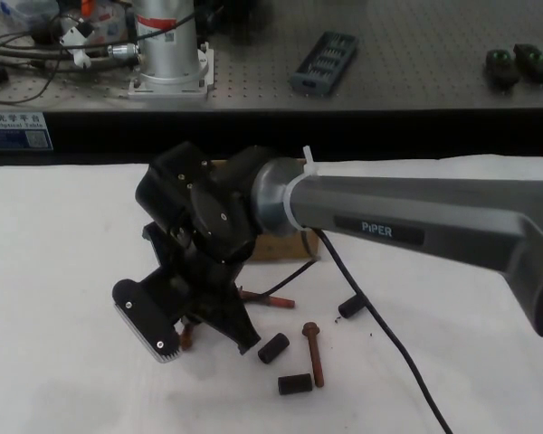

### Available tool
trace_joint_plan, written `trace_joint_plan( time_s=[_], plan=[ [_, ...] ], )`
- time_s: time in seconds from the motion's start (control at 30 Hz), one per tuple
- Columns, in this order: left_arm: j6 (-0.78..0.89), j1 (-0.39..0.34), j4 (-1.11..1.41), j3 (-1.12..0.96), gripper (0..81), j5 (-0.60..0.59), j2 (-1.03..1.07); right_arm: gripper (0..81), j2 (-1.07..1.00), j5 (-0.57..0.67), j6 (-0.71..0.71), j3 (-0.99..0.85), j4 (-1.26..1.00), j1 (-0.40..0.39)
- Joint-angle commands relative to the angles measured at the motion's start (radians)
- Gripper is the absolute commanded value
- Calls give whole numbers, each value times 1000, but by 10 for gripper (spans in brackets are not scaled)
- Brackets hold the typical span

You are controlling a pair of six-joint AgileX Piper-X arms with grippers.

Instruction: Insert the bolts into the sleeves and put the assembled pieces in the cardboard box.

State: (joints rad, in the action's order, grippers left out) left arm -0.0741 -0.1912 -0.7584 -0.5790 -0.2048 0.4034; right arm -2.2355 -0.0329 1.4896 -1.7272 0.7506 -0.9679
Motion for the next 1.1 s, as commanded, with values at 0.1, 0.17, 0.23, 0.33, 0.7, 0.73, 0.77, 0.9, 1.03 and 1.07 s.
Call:
trace_joint_plan(
  time_s=[0.1, 0.17, 0.23, 0.33, 0.7, 0.73, 0.77, 0.9, 1.03, 1.07],
  plan=[
    [-16, 4, -3, 0, 6, 5, -8, 326, 8, -2, 7, -1, 23, -12],
    [-16, 4, -3, 0, 6, 5, -8, 294, 8, -2, 7, -1, 31, -12],
    [-16, 4, -3, 0, 6, 5, -8, 270, 8, -2, 7, -1, 47, -12],
    [-16, 4, -3, 0, 6, 5, -8, 268, 8, -19, 7, -1, 63, -12],
    [-16, 4, -3, 0, 6, 5, -8, 268, 8, -54, 7, -1, 114, -10],
    [-16, 4, -3, 0, 6, 5, -8, 268, 11, -72, 7, -1, 120, -10],
    [-16, 4, -3, 0, 6, 5, -8, 268, 11, -87, 7, -1, 123, -10],
    [-16, 4, -3, 0, 6, 5, -8, 268, 11, -66, 7, -1, 121, -10],
    [-16, 4, -3, 0, 6, 5, -8, 268, 11, -55, 7, -1, 121, -10],
    [-16, 4, -3, 0, 6, 5, -8, 268, 11, -55, 9, -1, 121, -10]
  ],
)
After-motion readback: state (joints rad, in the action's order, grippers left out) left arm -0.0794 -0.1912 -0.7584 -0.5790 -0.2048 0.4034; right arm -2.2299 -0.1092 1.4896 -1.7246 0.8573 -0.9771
